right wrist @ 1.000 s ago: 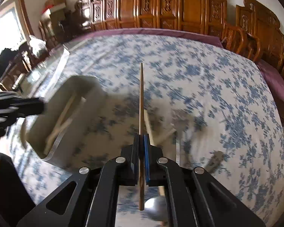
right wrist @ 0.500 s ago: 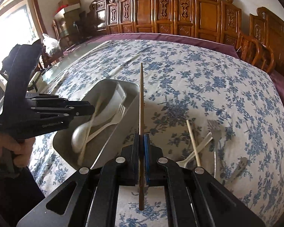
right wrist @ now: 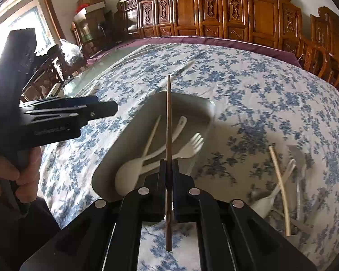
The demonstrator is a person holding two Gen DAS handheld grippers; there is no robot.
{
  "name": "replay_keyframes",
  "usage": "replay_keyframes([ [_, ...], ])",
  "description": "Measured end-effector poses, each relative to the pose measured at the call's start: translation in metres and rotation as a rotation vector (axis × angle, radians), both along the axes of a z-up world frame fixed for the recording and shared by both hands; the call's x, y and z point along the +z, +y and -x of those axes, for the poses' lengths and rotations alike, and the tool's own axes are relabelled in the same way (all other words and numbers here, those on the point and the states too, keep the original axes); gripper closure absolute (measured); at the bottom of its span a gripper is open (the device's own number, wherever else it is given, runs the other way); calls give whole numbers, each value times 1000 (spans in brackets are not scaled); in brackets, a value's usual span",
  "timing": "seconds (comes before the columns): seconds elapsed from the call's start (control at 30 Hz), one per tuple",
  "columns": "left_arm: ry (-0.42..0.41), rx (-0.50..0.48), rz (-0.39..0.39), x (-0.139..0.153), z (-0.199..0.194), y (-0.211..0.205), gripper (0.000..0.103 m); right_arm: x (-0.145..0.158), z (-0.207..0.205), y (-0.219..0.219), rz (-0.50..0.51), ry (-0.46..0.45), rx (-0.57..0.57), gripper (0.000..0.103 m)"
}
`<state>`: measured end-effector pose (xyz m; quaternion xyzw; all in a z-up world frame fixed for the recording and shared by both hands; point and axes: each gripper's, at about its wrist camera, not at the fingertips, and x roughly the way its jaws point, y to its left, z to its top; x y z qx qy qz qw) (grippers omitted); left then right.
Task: Organize utensils
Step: 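Carry the ladle into the grey tray and open the left tool while the right tool carries the chopstick, then lower the chopstick into the grey tray and open the right tool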
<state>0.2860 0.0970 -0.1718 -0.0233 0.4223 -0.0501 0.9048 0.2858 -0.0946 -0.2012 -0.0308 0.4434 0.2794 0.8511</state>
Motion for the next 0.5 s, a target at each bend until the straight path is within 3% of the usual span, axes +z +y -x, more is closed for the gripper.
replay_keyframes([
  [0.3,3,56,-13,-5,-2,18,30,-19,-6,27,7,57,2,97],
  [0.5,6,66,-12,-7,-4,21,29,-33,-12,31,41,84,-10,97],
])
